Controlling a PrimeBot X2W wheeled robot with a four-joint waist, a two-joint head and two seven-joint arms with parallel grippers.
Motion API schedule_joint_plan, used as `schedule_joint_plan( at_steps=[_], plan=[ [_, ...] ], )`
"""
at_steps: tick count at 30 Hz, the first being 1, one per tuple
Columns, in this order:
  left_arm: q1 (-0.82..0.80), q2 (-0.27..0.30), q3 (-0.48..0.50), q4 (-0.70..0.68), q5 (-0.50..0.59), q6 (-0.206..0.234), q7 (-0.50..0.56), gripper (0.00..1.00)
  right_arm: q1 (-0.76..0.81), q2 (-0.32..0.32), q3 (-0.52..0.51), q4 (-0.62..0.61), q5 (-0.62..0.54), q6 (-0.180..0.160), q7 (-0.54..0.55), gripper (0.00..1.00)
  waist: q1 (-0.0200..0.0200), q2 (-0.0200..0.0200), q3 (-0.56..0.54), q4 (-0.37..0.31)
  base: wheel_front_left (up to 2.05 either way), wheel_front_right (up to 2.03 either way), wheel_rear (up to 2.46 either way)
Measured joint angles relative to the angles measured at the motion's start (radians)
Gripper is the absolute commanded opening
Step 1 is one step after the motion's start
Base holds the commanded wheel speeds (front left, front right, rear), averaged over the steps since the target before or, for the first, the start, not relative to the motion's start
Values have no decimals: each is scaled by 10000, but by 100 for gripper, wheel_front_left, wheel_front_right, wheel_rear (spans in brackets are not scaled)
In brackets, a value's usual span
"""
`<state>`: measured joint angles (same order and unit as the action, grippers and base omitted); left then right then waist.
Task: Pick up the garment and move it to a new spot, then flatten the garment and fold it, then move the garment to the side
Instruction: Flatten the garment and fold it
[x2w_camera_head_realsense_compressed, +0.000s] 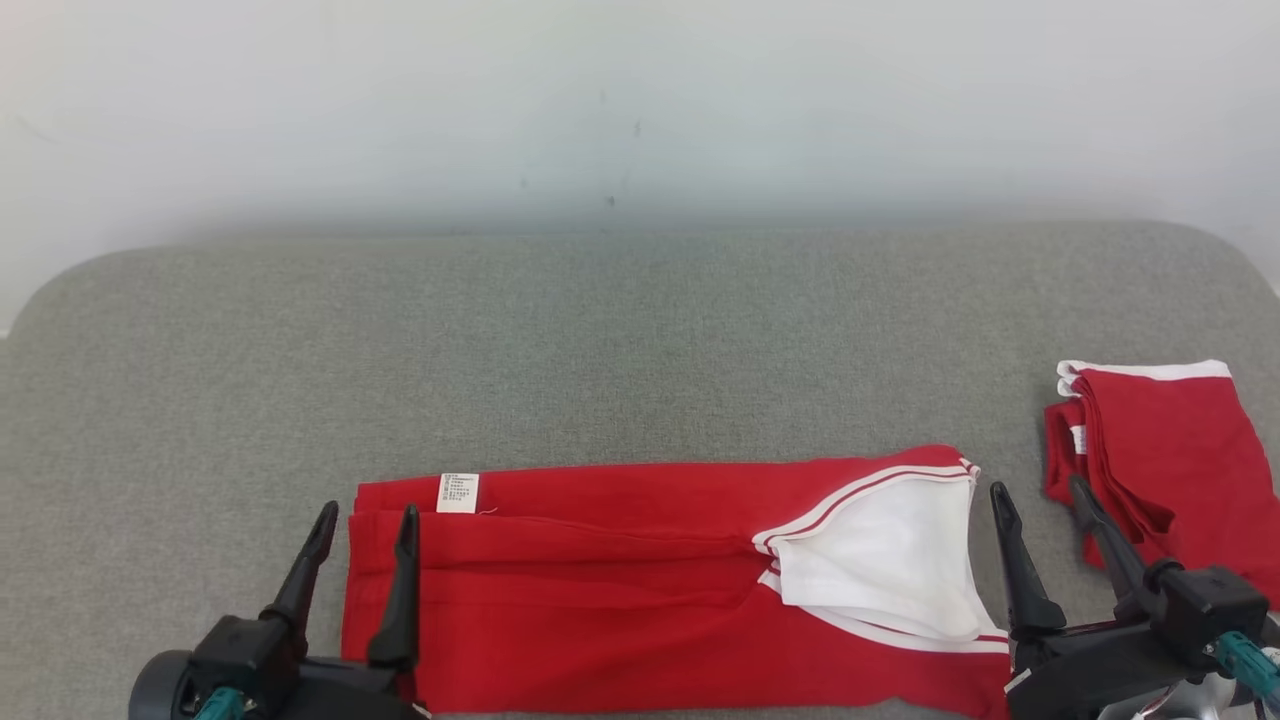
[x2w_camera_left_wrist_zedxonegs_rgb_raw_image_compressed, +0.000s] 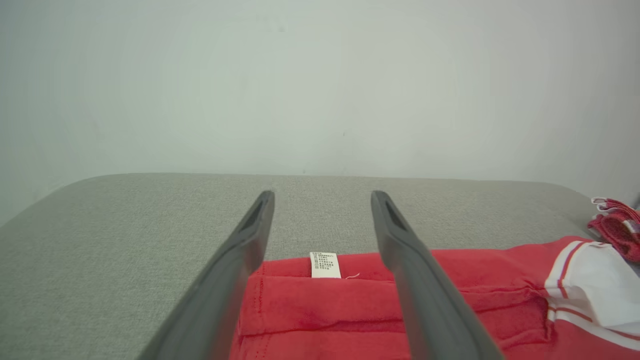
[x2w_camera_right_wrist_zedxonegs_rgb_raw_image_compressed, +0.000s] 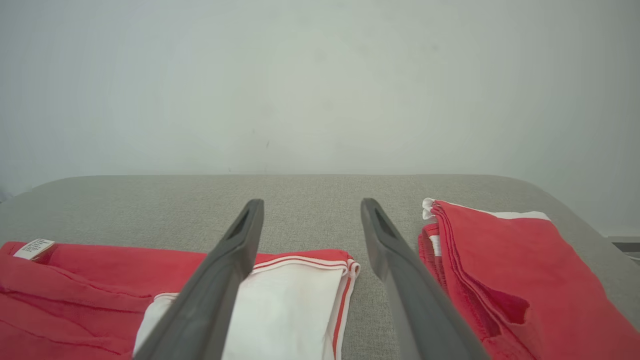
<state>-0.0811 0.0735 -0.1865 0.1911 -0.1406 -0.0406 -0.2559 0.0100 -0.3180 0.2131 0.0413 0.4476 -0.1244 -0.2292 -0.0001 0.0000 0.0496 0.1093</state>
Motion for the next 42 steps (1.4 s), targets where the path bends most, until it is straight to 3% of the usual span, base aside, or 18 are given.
schedule_joint_plan(
  at_steps=[14, 21, 42],
  plan=[
    [630, 458, -316, -159, 115, -313, -2, 100, -34, 798, -447, 784, 88, 0, -107, 100, -1, -1, -621, 123, 0, 0, 0],
    [709, 510, -347, -232, 115, -314, -2, 100, -2, 823, -872, 970, 84, 0, -174, 100, 0, 0, -651, 55, 0, 0, 0],
    [595, 435, -443, -437, 61, -391, 180, 100, -12, 828, -903, 926, -19, 8, -188, 100, 1, 0, -382, 51, 0, 0, 0]
  ],
)
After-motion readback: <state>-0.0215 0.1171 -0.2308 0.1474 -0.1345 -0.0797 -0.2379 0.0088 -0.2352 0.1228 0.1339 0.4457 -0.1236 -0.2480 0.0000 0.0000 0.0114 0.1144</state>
